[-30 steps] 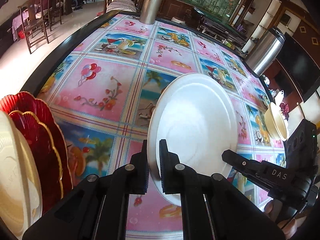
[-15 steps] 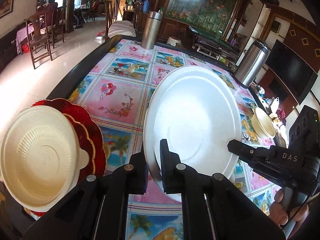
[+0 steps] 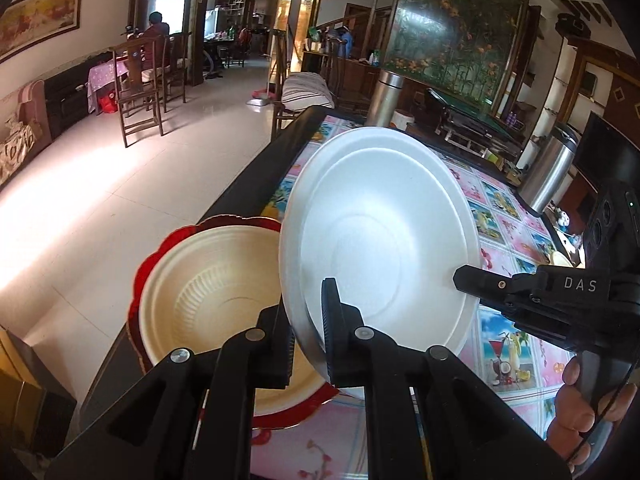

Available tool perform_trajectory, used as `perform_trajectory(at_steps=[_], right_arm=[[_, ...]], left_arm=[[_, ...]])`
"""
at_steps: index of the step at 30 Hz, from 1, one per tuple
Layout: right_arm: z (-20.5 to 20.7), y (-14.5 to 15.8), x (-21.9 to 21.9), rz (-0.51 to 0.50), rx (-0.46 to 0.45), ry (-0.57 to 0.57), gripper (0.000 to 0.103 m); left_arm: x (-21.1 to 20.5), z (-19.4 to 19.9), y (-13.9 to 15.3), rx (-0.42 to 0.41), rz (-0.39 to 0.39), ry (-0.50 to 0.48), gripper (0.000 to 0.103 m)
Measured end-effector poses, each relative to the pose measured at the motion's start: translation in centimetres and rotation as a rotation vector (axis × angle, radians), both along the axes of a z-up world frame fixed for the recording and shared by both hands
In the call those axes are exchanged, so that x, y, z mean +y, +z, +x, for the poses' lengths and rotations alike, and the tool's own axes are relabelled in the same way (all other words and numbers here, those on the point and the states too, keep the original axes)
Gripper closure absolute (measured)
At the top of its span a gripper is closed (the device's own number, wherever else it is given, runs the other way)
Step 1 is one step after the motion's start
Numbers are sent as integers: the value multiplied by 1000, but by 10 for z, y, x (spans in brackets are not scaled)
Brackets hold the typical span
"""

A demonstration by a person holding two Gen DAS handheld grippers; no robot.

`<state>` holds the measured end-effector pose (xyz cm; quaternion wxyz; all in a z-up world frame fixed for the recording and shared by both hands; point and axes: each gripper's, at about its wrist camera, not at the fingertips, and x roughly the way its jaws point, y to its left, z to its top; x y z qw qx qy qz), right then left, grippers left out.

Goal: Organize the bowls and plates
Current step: 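Lift the white bowl with both tools and carry it to the stack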

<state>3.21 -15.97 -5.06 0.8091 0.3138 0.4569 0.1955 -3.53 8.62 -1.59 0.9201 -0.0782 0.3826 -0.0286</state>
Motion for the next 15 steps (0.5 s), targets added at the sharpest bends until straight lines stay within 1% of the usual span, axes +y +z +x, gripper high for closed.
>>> perform_trajectory(at_steps=[4, 7, 10, 15], right_arm=[[5, -3, 34, -14, 12, 52, 93], [7, -5, 52, -23, 23, 80, 93], [8, -8, 65, -36, 34, 93, 93], [8, -9, 80, -47, 48, 113, 93]], left_arm=[[22, 1, -6, 14, -8, 37, 93], [29, 0, -12, 31, -15, 50, 92], [36, -3, -17, 48, -33, 62, 92], [47, -6, -13, 48, -59, 74, 92]])
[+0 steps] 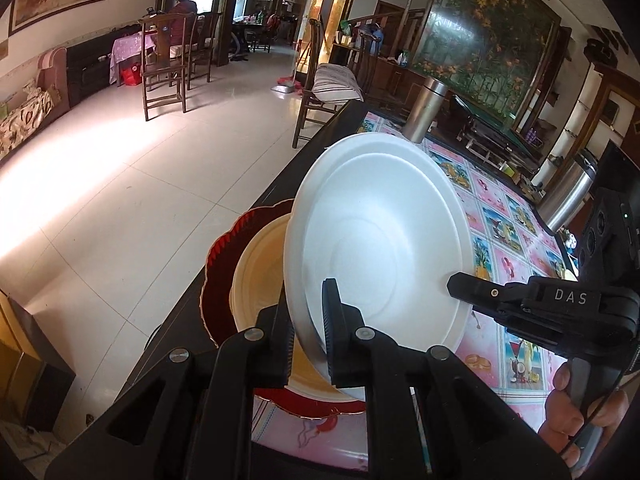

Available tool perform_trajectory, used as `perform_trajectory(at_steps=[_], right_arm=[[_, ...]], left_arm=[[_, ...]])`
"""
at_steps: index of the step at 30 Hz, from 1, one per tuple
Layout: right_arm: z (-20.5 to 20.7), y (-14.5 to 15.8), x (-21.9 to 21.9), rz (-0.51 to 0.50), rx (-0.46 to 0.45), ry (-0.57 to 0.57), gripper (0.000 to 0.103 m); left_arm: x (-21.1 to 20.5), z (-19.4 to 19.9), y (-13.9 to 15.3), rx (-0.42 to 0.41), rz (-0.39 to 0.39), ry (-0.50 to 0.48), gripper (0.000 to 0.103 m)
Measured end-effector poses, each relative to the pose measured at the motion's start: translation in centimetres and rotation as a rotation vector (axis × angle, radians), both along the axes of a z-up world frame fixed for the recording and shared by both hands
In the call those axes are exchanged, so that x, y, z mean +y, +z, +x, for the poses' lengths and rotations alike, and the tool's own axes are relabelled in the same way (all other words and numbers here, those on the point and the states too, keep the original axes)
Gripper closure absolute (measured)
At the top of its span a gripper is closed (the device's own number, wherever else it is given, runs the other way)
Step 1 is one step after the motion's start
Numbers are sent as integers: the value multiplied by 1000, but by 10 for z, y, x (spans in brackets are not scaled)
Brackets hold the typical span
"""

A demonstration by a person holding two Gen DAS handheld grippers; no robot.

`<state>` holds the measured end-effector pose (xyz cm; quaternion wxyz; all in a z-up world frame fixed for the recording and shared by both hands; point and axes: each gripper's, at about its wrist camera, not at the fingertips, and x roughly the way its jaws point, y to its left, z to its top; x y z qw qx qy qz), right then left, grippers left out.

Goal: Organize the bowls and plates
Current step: 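Lift the white bowl with both tools and carry it to the stack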

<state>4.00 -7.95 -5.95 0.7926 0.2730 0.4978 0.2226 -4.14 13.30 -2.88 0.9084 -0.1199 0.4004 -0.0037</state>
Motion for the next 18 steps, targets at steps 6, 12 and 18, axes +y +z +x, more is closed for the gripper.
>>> perform_trajectory(at_steps=[6, 12, 18], right_arm=[[-1, 2, 13, -13, 6, 22, 93], [2, -1, 9, -37, 15, -1, 94], [3, -6, 15, -35, 29, 17, 94]], left_arm=[[7, -3, -2, 15, 6, 8, 92], [16, -3, -5, 19, 14, 34, 91], [17, -1, -11, 35, 37, 30, 91]])
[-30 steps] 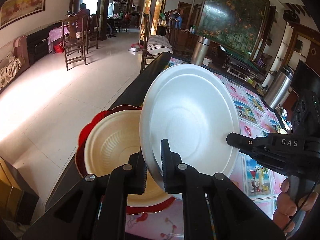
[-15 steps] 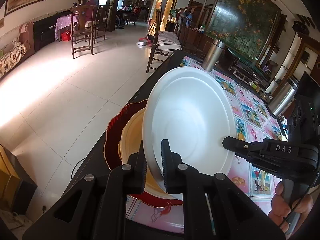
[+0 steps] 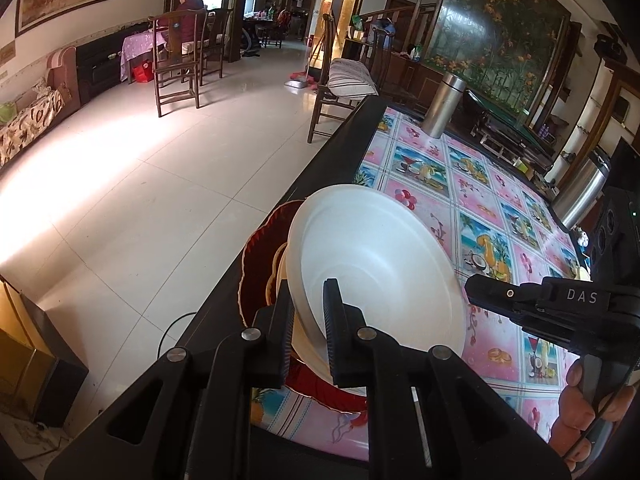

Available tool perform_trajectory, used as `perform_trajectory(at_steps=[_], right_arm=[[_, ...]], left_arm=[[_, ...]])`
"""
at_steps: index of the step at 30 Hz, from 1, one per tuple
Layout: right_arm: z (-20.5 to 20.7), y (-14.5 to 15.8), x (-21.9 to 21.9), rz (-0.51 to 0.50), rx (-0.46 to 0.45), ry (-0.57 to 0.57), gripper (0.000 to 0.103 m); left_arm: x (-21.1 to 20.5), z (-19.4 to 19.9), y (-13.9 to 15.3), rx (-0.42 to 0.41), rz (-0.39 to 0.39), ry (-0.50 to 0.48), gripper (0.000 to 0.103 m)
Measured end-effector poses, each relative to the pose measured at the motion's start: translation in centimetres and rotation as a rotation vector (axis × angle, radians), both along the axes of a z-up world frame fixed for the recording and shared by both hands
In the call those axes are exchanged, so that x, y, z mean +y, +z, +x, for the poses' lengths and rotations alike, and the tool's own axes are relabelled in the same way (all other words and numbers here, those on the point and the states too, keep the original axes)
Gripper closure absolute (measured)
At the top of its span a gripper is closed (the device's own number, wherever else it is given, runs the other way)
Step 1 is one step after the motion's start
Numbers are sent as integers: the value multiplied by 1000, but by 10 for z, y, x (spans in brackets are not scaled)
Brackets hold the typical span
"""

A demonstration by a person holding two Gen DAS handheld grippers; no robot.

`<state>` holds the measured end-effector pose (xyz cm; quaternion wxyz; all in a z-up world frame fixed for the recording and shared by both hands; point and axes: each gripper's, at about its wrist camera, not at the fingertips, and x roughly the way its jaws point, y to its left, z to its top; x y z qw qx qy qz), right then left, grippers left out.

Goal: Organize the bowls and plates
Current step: 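Lift the white bowl with both tools and carry it to the stack, then lower the white bowl onto the beige bowl and open both tools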

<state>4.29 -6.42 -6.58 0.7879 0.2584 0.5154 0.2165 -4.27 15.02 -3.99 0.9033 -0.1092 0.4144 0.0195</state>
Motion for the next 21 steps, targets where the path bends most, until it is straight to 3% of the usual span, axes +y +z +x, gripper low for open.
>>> perform_trajectory(at_steps=[6, 13, 21], right_arm=[[-1, -1, 3, 11, -2, 13, 90], [-2, 0, 4, 16, -6, 14, 90], [-2, 0, 3, 23, -7, 11, 90]], left_arm=[[2, 4, -7, 16, 12, 8, 91], [-6, 8, -11, 16, 116, 16, 91], [-13, 7, -13, 18, 182, 19, 90]])
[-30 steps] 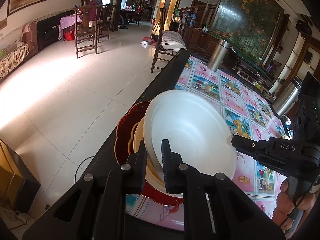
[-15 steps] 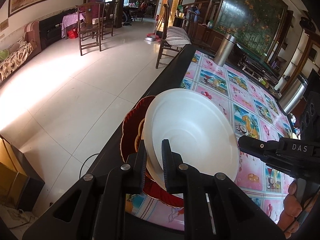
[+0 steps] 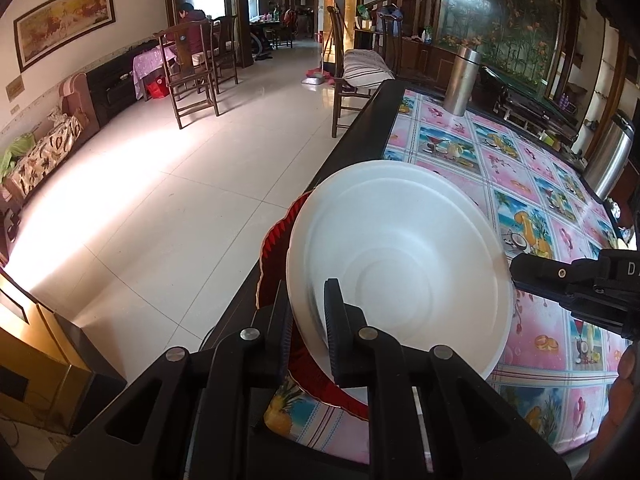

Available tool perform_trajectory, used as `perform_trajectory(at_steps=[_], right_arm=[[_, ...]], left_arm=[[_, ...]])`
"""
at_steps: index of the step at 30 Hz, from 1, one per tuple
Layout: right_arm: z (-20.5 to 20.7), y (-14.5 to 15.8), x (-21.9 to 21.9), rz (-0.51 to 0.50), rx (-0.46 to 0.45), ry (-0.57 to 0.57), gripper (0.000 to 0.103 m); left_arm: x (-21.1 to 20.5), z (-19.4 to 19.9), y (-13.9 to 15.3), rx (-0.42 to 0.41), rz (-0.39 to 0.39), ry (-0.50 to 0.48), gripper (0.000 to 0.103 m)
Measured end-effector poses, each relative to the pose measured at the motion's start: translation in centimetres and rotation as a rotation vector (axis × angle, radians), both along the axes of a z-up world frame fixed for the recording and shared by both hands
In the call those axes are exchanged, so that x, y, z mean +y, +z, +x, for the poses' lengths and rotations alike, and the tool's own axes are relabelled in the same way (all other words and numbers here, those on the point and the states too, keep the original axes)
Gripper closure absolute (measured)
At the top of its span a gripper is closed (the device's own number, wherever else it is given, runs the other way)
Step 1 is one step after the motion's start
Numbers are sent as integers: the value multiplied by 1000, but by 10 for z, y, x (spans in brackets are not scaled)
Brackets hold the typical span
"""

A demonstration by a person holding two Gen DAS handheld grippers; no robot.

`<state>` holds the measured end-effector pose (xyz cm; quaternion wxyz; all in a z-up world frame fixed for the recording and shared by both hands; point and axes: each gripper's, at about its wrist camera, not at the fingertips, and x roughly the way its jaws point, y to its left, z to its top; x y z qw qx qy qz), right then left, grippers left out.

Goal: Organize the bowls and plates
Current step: 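Lower the white bowl onto the beige bowl and open both tools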

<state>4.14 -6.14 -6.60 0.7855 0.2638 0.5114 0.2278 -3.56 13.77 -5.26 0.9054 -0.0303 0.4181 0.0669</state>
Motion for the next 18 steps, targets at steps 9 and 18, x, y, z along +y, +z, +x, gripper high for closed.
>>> perform_trajectory(at_steps=[9, 18], right_arm=[[0, -3, -3, 10, 9, -1, 90], [-2, -3, -7, 27, 14, -1, 90]], left_arm=[[-3, -11, 17, -94, 143, 62, 48], [-1, -16, 32, -157, 224, 107, 43]])
